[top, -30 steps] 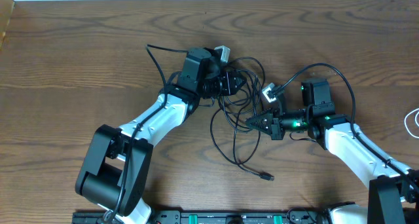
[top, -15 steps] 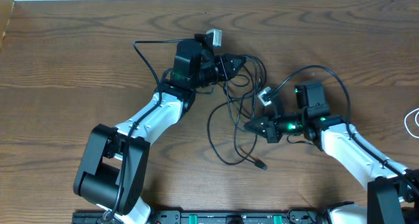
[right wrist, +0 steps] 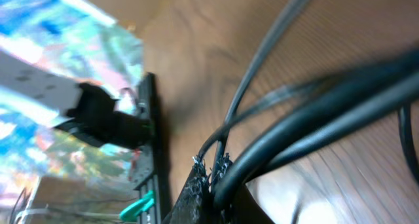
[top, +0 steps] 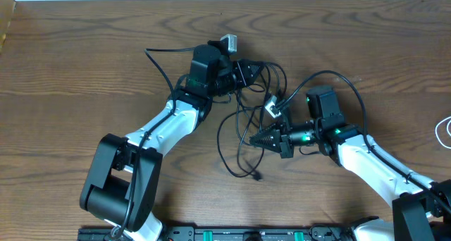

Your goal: Untangle cables

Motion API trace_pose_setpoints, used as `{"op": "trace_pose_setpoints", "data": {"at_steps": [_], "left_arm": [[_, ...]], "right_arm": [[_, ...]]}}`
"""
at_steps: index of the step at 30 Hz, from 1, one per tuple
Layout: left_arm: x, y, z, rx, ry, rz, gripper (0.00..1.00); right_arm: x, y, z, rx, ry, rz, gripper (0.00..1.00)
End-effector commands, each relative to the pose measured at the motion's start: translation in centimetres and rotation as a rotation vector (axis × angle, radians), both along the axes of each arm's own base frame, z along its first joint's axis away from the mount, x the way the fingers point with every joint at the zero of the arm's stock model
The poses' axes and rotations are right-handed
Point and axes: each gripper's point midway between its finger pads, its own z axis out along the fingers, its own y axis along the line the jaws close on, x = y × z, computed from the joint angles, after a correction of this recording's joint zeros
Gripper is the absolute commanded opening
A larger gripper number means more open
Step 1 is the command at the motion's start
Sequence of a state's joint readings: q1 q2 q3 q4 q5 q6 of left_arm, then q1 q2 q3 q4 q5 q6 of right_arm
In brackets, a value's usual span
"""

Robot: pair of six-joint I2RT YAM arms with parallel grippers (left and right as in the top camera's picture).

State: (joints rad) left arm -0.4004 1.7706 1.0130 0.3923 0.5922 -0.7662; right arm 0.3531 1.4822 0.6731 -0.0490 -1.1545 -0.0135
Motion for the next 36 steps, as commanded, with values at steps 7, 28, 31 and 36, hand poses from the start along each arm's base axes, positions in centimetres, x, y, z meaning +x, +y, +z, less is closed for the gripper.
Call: {"op": "trace_pose_setpoints", "data": {"at_steps": [7, 28, 31, 36], "left_arm": [[-3.4, -1.8, -2.1, 0.096, 0.01, -0.177, 0.27], [-2.4, 6.5, -9.1, 0.457, 0.212, 0.139, 0.19], [-2.4, 8.2, -9.9, 0.459, 0.308, 0.265, 0.08], [-3.0, 10.5, -11.1, 0.5, 0.407, 0.418, 0.08]], "right_arm": [[-0.6, 0.9, 2.7, 0.125, -0.026, 0.079, 0.01], [5.0, -6.1, -8.2, -0.512, 0.133, -0.502, 0.29], [5.9, -8.3, -9.4, -0.618, 0.17, -0.649, 0.37], [6.9, -10.4, -10.0, -0.679, 0.216, -0.818, 0.47]]}}
